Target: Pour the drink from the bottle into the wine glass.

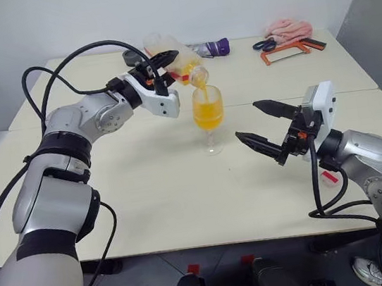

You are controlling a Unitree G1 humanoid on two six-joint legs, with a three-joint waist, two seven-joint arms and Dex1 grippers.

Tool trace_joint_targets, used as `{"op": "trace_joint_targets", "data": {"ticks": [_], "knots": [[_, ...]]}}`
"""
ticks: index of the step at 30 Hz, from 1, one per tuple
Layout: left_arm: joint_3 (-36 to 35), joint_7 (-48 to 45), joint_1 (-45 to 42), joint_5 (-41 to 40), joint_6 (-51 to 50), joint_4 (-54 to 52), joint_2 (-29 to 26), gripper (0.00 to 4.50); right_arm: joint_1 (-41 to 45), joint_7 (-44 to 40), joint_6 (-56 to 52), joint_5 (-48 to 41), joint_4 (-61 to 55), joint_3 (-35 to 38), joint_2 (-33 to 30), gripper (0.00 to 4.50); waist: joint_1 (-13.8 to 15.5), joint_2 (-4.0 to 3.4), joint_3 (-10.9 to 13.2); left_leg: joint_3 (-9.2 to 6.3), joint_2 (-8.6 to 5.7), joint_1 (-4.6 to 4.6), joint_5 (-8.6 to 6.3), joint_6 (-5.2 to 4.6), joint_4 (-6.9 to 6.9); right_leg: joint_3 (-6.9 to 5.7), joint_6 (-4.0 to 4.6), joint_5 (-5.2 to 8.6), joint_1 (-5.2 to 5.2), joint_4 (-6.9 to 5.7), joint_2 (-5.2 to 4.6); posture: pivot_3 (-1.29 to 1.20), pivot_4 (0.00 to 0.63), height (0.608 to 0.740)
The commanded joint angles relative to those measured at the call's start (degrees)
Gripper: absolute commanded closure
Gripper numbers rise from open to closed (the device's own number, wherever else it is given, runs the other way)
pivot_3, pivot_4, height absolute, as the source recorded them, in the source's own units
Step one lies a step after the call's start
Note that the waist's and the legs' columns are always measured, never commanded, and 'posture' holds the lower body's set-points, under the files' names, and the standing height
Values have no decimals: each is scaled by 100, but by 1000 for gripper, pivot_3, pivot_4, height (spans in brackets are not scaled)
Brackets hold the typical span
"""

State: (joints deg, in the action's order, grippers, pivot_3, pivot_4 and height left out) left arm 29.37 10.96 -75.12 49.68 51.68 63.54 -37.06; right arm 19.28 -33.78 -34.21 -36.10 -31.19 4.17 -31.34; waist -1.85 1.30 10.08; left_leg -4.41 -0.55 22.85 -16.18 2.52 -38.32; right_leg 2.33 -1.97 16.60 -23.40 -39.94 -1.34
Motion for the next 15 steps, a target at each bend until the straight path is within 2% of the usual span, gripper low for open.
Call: {"op": "trace_joint_targets", "data": {"ticks": [1, 9, 15], "knots": [[-35, 176, -288, -21, 12, -29, -98, 2839, 12, 4, 48, -54, -226, 26, 4, 0, 0, 0, 0, 0, 0, 0, 0, 0, 0, 0, 0, 0, 0, 0, 0, 0, 150, 740], [-34, 182, -287, -39, 1, 18, -71, 2839, -23, 38, 41, -56, -257, 26, 16, 0, 0, 0, 0, 1, 0, 0, 0, 0, -3, 0, 0, 0, 0, -2, 0, 0, 150, 740], [-274, -193, -193, -501, -43, 152, 106, 2839, -45, 80, 45, -42, -273, 29, 35, 0, 1, 0, 0, 0, -1, 1, 0, 0, -7, 0, 0, 0, 0, -3, 0, 0, 150, 740]]}}
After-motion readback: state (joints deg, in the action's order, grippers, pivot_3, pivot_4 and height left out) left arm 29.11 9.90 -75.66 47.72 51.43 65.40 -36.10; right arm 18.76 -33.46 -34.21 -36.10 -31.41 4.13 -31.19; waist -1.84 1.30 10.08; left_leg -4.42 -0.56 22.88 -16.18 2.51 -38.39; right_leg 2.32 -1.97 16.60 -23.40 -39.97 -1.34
